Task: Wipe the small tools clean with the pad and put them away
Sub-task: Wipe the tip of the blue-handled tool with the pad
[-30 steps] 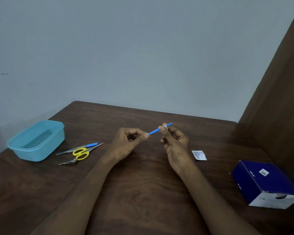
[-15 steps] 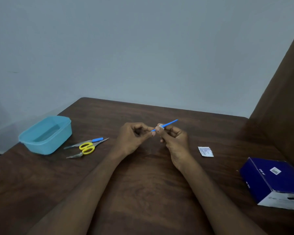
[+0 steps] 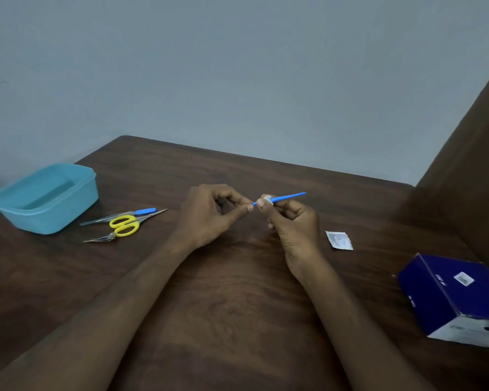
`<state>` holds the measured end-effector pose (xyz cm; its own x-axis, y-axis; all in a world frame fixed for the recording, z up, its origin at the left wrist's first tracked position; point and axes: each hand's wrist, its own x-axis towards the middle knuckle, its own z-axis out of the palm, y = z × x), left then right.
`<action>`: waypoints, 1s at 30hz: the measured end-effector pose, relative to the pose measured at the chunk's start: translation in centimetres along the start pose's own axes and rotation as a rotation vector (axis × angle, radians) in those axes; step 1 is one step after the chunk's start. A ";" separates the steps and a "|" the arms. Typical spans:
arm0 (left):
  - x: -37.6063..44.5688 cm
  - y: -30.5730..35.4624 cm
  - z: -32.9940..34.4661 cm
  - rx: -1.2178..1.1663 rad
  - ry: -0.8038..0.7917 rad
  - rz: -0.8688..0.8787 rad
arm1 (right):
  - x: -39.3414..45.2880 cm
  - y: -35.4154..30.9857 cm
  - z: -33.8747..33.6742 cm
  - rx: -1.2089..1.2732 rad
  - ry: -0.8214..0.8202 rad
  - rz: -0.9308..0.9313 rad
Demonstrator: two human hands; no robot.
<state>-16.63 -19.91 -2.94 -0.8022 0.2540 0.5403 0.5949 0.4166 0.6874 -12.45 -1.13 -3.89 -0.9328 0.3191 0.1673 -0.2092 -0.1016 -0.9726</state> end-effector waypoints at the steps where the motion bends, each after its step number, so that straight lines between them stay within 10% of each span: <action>1: -0.1 0.2 0.1 0.022 0.006 0.034 | -0.1 0.0 0.1 -0.017 -0.023 -0.008; 16: 0.6 -0.9 0.4 -0.148 -0.075 -0.090 | 1.4 -1.2 -0.2 0.331 0.027 -0.010; 30: -0.7 0.6 0.9 0.451 0.063 0.088 | 2.8 0.6 -0.1 -0.068 0.007 -0.026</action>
<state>-15.74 -19.07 -3.32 -0.7367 0.2572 0.6253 0.5677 0.7377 0.3654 -15.16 -0.18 -4.04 -0.9252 0.3274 0.1917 -0.2126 -0.0291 -0.9767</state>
